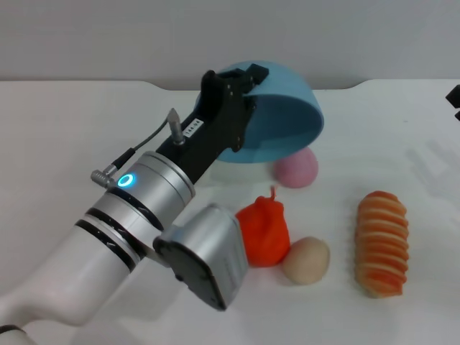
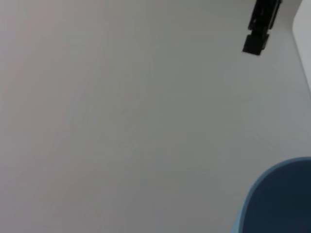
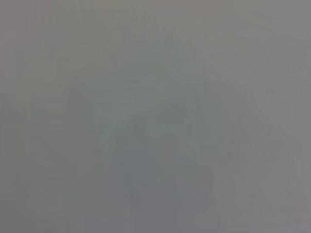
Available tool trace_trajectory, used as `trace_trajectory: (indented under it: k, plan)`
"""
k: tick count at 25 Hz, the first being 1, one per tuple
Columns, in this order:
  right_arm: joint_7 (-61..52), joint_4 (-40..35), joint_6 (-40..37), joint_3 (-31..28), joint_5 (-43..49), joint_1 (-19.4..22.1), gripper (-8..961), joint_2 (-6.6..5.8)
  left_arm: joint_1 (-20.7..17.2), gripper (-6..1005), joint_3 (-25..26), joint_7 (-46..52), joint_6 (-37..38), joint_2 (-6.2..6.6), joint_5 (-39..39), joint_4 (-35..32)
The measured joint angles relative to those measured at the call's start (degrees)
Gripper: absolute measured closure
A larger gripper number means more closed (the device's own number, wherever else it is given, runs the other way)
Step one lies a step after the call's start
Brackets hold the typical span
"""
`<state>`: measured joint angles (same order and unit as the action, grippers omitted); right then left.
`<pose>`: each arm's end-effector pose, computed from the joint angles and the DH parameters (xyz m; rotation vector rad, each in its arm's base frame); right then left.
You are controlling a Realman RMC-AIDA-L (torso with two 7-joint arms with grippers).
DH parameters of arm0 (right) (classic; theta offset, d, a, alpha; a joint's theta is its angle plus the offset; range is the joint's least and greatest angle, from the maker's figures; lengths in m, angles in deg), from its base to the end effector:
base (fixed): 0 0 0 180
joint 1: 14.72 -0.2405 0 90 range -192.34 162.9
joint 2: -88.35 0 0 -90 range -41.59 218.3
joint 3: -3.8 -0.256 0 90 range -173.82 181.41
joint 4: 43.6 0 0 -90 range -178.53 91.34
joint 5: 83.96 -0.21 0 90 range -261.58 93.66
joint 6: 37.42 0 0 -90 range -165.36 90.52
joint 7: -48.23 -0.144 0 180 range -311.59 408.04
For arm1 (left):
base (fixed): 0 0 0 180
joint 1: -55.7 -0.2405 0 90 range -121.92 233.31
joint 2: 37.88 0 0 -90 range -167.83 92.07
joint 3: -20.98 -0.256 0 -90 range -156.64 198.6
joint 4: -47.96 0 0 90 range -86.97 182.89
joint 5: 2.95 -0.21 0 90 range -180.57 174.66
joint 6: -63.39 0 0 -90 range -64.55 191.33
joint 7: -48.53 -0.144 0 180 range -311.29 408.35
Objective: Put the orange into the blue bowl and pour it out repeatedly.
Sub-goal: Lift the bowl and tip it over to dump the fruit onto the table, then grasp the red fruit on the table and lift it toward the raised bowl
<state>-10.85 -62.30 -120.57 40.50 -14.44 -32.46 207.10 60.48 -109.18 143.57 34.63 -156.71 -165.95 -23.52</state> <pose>0.3329 0.2947 0.0359 -1.8135 0.7719 1.1615 -0.1413 0.2856 -0.0826 -1.6829 1.0102 0.0277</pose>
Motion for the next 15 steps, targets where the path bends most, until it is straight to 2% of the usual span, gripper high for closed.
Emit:
trace_trajectory:
  k: [3,6,12,15]
  plan:
    - [0.0,0.6,0.1,0.1,0.1,-0.6,415,-0.05,0.7,999,0.5,0.5,1.5,-0.01,8.9,-1.6]
    - [-1.0,0.8,0.4,0.5,0.6,-1.2,415,-0.20,1.8,999,3.8,0.7,9.0,0.13,23.0,-6.2]
    - [-9.4,-1.5,3.4,0.7,8.2,-2.6,416,-0.53,6.7,999,18.9,4.1,32.3,0.36,45.4,-10.4]
    - [-16.0,-2.8,4.8,0.6,15.0,-3.9,416,-1.06,11.0,999,28.1,12.9,46.0,0.63,49.5,-8.5]
